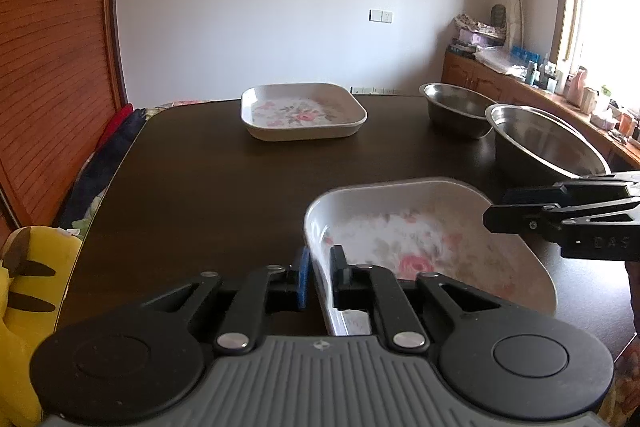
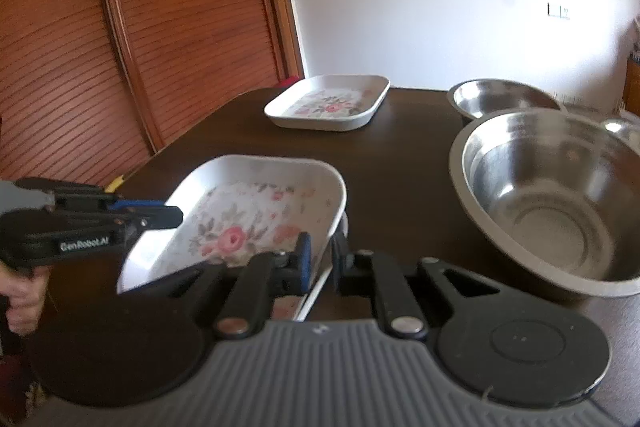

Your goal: Organize plates and bowls

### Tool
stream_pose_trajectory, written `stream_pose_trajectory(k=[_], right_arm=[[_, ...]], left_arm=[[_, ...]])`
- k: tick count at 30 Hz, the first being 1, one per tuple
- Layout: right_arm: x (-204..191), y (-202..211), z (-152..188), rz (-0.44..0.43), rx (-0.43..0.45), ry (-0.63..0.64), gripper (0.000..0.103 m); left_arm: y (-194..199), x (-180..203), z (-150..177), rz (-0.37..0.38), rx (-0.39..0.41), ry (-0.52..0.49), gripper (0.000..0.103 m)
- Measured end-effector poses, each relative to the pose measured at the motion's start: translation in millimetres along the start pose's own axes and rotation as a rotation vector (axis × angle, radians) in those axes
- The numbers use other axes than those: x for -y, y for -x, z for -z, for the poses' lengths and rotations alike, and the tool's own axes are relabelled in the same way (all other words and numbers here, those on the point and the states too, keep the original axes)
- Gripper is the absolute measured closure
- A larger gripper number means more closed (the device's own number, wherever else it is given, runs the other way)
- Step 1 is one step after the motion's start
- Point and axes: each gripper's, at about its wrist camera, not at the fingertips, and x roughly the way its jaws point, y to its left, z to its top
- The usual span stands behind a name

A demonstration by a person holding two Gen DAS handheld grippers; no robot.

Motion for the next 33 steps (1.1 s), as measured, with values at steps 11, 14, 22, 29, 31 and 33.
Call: stream_pose_trajectory(k=[11,14,22,29,31,33], right_arm=[[-11,46,-3,-0.007,0.156,0.048,0.04],[-12,58,3,0.004,0.194,0.063,0.027],[-1,82,19,0.019,0.27,0.046,0.0],[6,91,18,0.052,0.299,0.04,0.0],[8,93,18,0.055,0.305,0.042,0.0],[10,94,16,0.065,0.312,0.045,0.0]], left_arm=[[38,17,-1,0.01,0.156,-0.02,0.0],[41,21,1,-0.002,0.177,-0.019,0.0],[46,29,5,-0.043,0.172,-0.038,0.0],[52,27,7,-0.047,0.163,-0.001,0.0],[55,27,7,-0.041,0.166,-0.001,0.0],[59,28,7,-0.046,0.169,-0.01,0.0]])
